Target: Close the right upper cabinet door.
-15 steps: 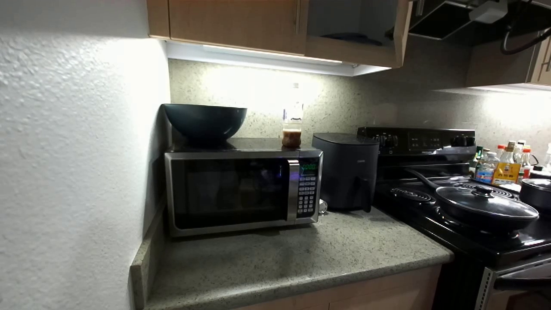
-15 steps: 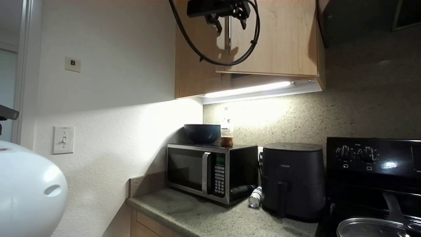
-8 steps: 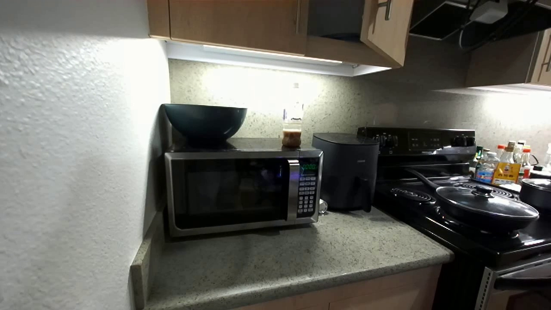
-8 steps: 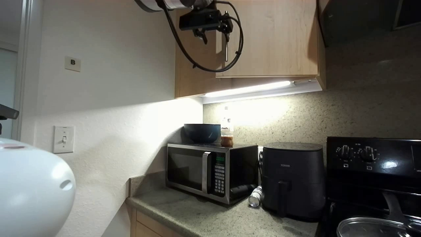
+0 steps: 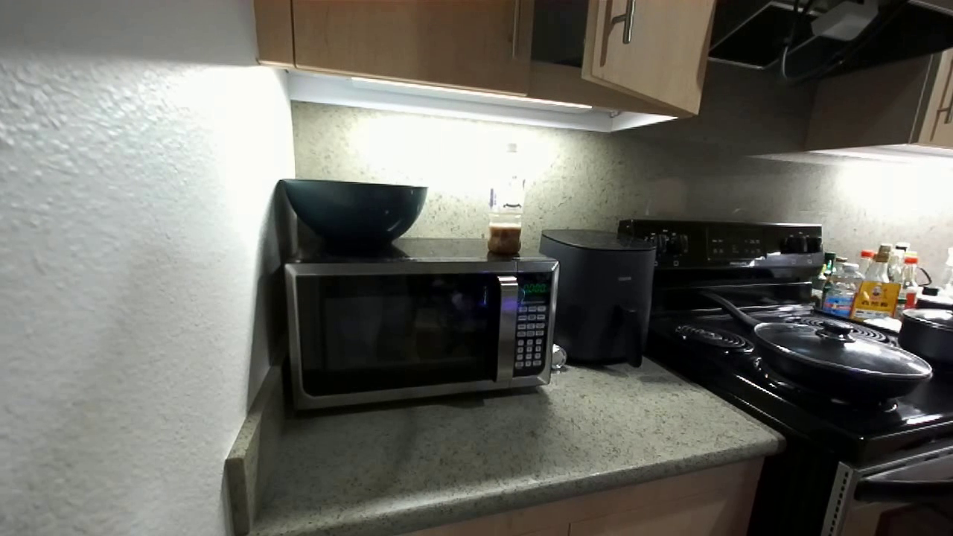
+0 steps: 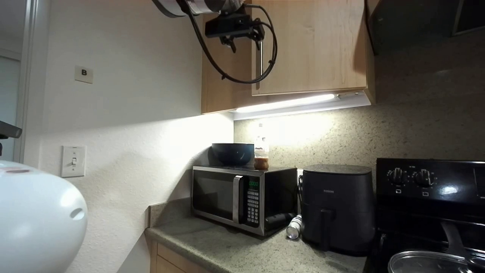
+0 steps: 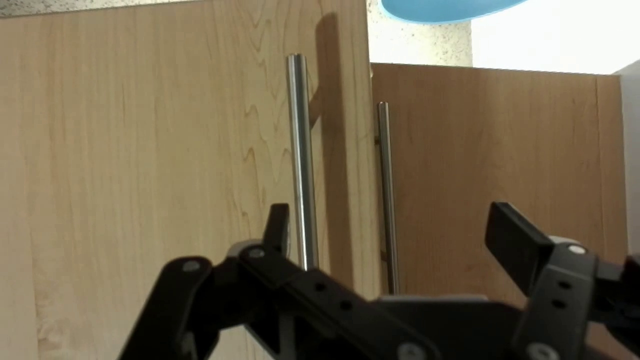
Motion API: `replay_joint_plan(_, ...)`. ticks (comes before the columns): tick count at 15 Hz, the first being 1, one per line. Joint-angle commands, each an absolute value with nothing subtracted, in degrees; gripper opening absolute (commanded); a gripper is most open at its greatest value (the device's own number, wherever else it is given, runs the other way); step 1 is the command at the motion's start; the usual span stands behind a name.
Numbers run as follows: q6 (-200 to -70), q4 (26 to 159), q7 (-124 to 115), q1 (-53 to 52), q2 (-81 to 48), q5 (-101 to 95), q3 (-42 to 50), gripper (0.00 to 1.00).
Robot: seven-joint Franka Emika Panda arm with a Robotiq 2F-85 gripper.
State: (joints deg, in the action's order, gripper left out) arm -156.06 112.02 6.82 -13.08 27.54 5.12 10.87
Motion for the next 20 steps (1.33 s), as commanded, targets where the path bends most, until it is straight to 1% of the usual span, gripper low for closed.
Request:
replay_joint_plan(1,-155.8,111.7,7.9,-11.1,27.2,6.9,9.3,1.0)
replay_joint_plan(9,-155.8,111.7,7.9,-11.1,27.2,6.9,9.3,1.0)
replay_joint_plan(17,-156.7,106.2,9.6,-12.2,22.5,8.3,10.0,1.0)
replay_joint_plan(20,-156.0,106.8,7.8,-10.6,23.0,8.1,8.7,1.0)
